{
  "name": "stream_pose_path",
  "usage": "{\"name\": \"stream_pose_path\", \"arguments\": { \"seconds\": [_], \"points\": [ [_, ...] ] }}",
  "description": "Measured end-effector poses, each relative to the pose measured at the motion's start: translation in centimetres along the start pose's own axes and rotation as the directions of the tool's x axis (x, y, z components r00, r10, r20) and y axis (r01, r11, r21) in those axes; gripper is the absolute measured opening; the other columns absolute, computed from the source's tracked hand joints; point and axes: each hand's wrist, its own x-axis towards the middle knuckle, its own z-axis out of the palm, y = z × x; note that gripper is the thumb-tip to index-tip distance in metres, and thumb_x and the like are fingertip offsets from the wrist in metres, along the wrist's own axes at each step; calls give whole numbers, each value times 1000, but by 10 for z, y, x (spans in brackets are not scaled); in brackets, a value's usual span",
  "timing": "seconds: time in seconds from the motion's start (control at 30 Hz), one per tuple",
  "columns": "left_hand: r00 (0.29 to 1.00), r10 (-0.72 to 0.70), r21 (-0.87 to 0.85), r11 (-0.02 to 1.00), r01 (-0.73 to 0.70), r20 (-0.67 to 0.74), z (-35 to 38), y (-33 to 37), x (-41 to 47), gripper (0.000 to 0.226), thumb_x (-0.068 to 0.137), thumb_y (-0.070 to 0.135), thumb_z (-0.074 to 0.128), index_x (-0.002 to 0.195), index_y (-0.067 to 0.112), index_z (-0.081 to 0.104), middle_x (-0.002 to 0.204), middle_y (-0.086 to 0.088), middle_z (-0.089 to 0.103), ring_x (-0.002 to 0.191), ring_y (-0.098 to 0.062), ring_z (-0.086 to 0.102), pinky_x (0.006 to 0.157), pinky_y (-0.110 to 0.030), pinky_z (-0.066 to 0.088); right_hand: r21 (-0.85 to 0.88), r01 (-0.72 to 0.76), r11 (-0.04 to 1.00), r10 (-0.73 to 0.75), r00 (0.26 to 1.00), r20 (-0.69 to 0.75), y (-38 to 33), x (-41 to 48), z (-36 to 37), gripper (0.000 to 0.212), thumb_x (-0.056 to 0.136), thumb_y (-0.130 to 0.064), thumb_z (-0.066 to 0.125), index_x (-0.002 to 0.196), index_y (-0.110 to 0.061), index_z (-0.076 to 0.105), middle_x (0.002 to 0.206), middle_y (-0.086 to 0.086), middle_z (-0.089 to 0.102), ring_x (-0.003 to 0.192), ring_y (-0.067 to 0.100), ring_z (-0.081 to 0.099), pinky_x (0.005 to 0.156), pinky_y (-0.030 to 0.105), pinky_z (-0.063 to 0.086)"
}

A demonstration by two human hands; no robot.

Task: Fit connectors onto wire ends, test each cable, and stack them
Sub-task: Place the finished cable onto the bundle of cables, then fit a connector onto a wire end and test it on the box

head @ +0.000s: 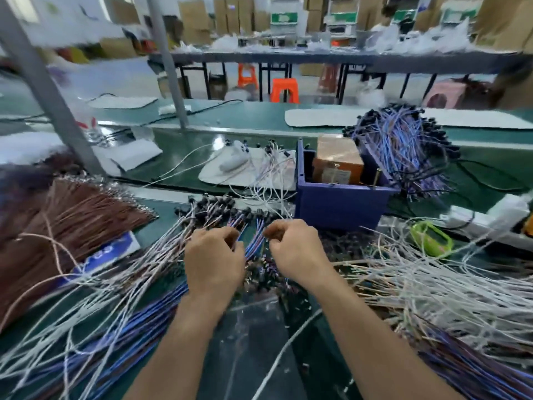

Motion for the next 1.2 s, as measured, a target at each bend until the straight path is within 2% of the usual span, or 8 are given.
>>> {"name": "stream_pose_path", "arguments": {
  "seconds": [0.23, 0.37, 0.5, 0.67, 0.77, 0.83, 0.97, 1.2],
  "points": [
    [994, 82, 122, 988, -91, 78, 13, -10, 3, 15, 85, 46, 75, 92, 33, 81, 105, 10, 66, 104, -17, 55, 96, -37, 42, -220, -60, 974, 65, 998, 14, -12, 35, 16, 23, 89, -18, 64, 68, -27, 66, 88, 1, 74, 83, 24, 69, 75, 35, 59],
    [993, 82, 89, 992, -89, 81, 13, -7, 4, 9, 86, 38, 77, 86, 30, 81, 100, 13, 66, 101, -14, 53, 95, -33, 37, -241, -33, 970, 39, 999, 21, -9, 31, 19, 11, 90, -27, 65, 82, -29, 72, 89, -4, 73, 83, 21, 67, 75, 34, 58],
    [999, -48, -84, 995, 48, 5, 7, -2, 3, 7, 90, 29, 72, 88, 27, 78, 100, 12, 65, 91, -7, 43, 94, -33, 40, -116, -4, 993, 0, 1000, -31, -4, 21, 13, 19, 90, -33, 66, 72, -29, 70, 67, -14, 69, 63, 3, 63, 59, 23, 48],
    [998, -46, -399, 916, 25, -43, -6, 7, 0, 17, 97, 25, 65, 82, 32, 63, 67, 14, 66, 62, -2, 62, 57, -26, 47, 210, 20, 978, -18, 1000, -12, -11, 0, 6, 41, 92, -51, 57, 77, -17, 74, 70, 1, 73, 67, 23, 68, 68, 44, 58],
    [992, 122, -634, 766, -107, -20, -13, 13, -8, 16, 96, 15, 62, 88, 29, 66, 75, 14, 71, 67, -7, 68, 58, -21, 52, 487, 133, 863, -109, 991, -77, -21, -10, -2, 32, 94, -41, 56, 86, -18, 77, 81, 3, 76, 80, 26, 72, 76, 52, 59],
    [980, 197, -693, 711, -118, 36, -13, 20, -15, 12, 94, 20, 59, 92, 28, 67, 73, 7, 71, 58, -11, 62, 52, -31, 51, 587, 225, 778, -155, 974, -167, -23, -18, -12, 25, 99, -27, 56, 88, -20, 78, 84, 4, 76, 80, 20, 74, 66, 36, 61],
    [894, 332, -848, 522, 93, 302, -16, 30, -18, 8, 88, 25, 69, 93, 26, 74, 63, -2, 69, 45, -8, 44, 46, -19, 34, 748, 259, 611, -113, 964, -242, -6, -40, -37, 31, 101, -6, 55, 84, -19, 79, 86, 11, 77, 83, 23, 75, 70, 27, 60],
    [629, 416, -667, 710, 227, 657, -26, 21, -6, 12, 80, 21, 78, 88, 27, 84, 71, -2, 77, 58, -11, 58, 54, -18, 43, 951, 150, 270, 114, 976, -186, 46, -67, -90, 26, 91, -19, 55, 88, -8, 78, 57, 9, 54, 51, 20, 53, 54, 31, 51]
  ]
}}
